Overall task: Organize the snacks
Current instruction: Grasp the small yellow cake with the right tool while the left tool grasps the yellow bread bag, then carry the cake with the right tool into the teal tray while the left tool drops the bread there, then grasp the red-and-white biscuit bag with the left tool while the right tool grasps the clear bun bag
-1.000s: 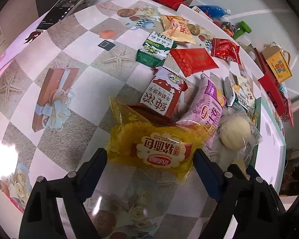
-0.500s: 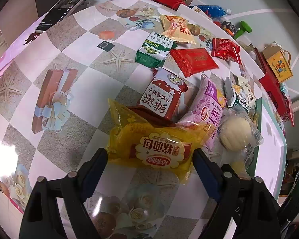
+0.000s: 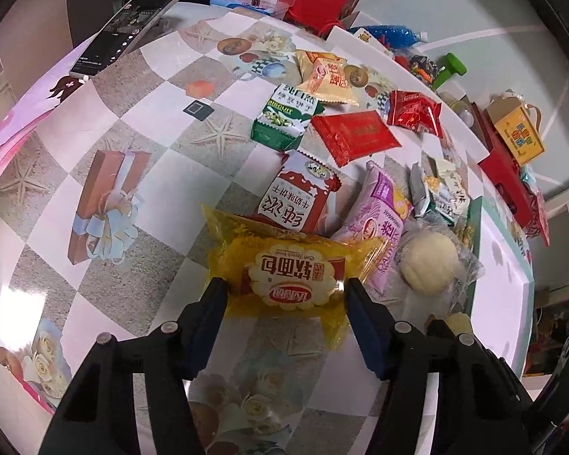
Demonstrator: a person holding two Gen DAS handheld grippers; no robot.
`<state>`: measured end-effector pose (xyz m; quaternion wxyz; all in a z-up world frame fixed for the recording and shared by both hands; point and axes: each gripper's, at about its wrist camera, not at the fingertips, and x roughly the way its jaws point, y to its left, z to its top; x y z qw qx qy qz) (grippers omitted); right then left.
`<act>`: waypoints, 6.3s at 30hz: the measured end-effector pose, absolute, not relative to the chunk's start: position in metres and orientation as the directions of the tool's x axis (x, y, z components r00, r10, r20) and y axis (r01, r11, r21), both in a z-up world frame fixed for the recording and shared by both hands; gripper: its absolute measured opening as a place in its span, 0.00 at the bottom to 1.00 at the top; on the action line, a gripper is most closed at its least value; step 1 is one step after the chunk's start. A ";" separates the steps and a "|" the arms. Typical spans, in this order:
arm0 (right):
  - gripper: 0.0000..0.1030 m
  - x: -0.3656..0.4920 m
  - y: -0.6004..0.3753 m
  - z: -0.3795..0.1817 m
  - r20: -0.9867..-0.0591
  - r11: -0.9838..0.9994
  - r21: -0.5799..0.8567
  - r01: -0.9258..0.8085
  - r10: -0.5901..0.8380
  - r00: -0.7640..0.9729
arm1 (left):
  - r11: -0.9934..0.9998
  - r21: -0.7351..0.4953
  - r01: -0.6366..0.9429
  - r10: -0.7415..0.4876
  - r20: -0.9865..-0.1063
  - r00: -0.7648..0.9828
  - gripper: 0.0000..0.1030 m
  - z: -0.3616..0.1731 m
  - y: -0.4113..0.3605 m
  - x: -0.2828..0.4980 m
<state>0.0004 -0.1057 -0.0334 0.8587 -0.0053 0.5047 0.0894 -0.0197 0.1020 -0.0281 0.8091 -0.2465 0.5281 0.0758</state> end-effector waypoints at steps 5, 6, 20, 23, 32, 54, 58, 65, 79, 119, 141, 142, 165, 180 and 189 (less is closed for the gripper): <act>0.46 -0.009 -0.116 -0.014 -0.831 0.983 0.121 -0.136 0.175 0.528 | 0.861 -0.336 -0.381 -0.143 -0.880 0.453 0.56 -0.022 0.104 -0.023; 0.46 -0.010 -0.118 -0.010 -0.822 0.983 0.127 -0.130 0.178 0.540 | 0.859 -0.341 -0.381 -0.146 -0.878 0.457 0.55 -0.020 0.105 -0.025; 0.46 -0.009 -0.121 -0.013 -0.827 0.984 0.131 -0.118 0.174 0.535 | 0.865 -0.346 -0.362 -0.161 -0.876 0.454 0.38 -0.025 0.101 -0.021; 0.46 -0.011 -0.121 -0.017 -0.833 0.985 0.128 -0.117 0.171 0.527 | 0.855 -0.363 -0.370 -0.182 -0.879 0.442 0.67 -0.029 0.103 -0.019; 0.46 -0.010 -0.123 -0.019 -0.838 0.984 0.136 -0.113 0.175 0.517 | 0.792 -0.328 -0.514 -0.119 -0.910 0.397 0.72 -0.045 0.127 -0.026; 0.46 -0.006 -0.139 -0.016 -0.826 0.976 0.204 -0.079 0.215 0.521 | 0.747 -0.320 -0.583 -0.067 -0.908 0.414 0.46 -0.052 0.141 -0.011; 0.46 -0.007 -0.146 -0.005 -0.799 0.970 0.232 -0.070 0.231 0.556 | 0.761 -0.325 -0.561 -0.062 -0.897 0.437 0.43 -0.040 0.137 -0.021; 0.46 0.000 -0.174 0.017 -0.744 0.964 0.266 -0.009 0.211 0.634 | 0.831 -0.286 -0.477 -0.003 -0.860 0.511 0.43 -0.001 0.114 -0.020; 0.46 0.040 -0.296 0.010 -0.755 0.930 0.205 0.304 -0.048 0.654 | 0.947 -0.304 0.106 -0.318 -0.830 0.458 0.43 0.025 -0.078 0.080; 1.00 0.072 -0.310 0.018 -0.780 0.937 0.126 0.325 -0.109 0.617 | 0.998 -0.048 0.048 -0.068 -0.781 0.621 1.00 0.021 -0.065 0.093; 1.00 0.049 -0.170 0.027 -0.757 0.981 0.149 0.128 0.030 0.653 | 0.975 -0.099 -0.198 0.068 -0.717 0.694 1.00 0.038 0.082 0.046; 1.00 0.049 -0.164 0.026 -0.759 0.981 0.158 0.112 0.048 0.650 | 0.974 -0.099 -0.203 0.068 -0.728 0.683 1.00 0.036 0.087 0.045; 1.00 0.055 -0.088 -0.027 -0.836 0.996 0.077 -0.049 0.091 0.541 | 0.925 -0.191 -0.330 -0.025 -0.894 0.448 1.00 -0.021 0.141 0.056; 0.94 0.064 -0.082 -0.051 -0.868 0.992 0.113 -0.061 0.128 0.480 | 0.914 -0.193 -0.356 -0.075 -0.945 0.318 1.00 -0.065 0.120 0.073; 0.79 0.065 -0.085 -0.050 -0.857 0.984 0.167 -0.058 0.174 0.484 | 0.908 -0.213 -0.360 -0.084 -0.936 0.342 0.88 -0.059 0.119 0.073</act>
